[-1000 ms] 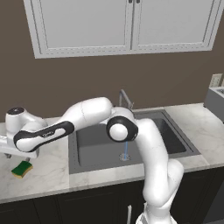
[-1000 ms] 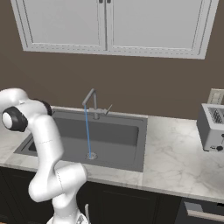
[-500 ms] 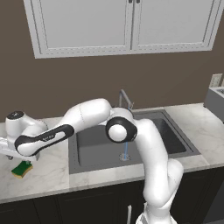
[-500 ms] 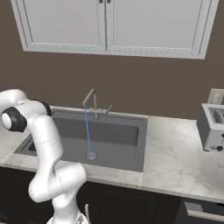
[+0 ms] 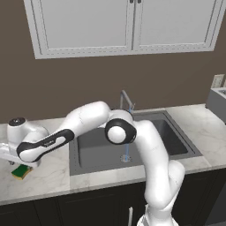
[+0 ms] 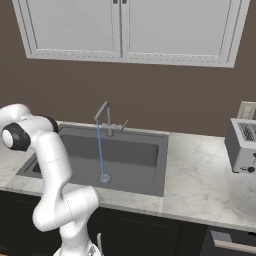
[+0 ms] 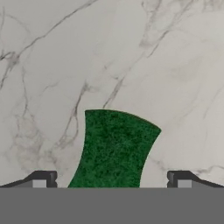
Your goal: Soak the sponge with water for a few seconds and then drop it inside the sink.
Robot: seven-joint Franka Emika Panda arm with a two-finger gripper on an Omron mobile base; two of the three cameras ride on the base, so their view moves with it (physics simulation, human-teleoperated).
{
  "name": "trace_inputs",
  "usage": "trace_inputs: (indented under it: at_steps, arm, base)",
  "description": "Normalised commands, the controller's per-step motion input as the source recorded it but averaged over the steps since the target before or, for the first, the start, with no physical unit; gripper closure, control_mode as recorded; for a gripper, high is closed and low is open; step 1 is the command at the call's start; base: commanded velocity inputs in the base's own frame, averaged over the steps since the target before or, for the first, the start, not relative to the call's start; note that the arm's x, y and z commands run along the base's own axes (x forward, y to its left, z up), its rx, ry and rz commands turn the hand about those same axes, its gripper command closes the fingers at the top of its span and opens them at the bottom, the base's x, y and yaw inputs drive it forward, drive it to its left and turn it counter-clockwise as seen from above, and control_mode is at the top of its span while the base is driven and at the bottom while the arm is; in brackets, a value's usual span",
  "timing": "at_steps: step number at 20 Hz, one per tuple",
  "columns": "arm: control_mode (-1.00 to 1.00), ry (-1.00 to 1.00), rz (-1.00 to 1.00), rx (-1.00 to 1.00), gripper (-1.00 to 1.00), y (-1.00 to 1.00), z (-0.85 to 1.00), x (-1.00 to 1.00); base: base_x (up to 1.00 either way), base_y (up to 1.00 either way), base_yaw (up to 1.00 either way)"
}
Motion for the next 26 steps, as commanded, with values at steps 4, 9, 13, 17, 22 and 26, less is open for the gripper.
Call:
trace_inputs:
  at_steps: [4, 9, 13, 17, 22, 26]
  arm:
    - [-1.0, 0.0, 0.0, 0.0, -1.0, 0.0, -0.31, 0.0]
    - [-1.0, 0.0, -0.01, 0.0, -1.0, 0.0, -0.27, 0.0]
    - [-1.0, 0.0, -0.01, 0.0, -1.0, 0.0, -0.29, 0.0]
    - [-1.0, 0.0, -0.01, 0.0, -1.0, 0.0, -0.25, 0.0]
    - [-1.0, 0.0, 0.0, 0.0, -1.0, 0.0, -0.08, 0.0]
    - [-1.0, 0.0, 0.0, 0.0, -1.0, 0.0, 0.0, 0.0]
  base:
    - [0.0, 0.0, 0.0]
    - [0.0, 0.0, 0.0]
    - [0.0, 0.0, 0.0]
    - [0.0, 0.0, 0.0]
    - [0.0, 0.0, 0.0]
    - [0.0, 0.0, 0.0]
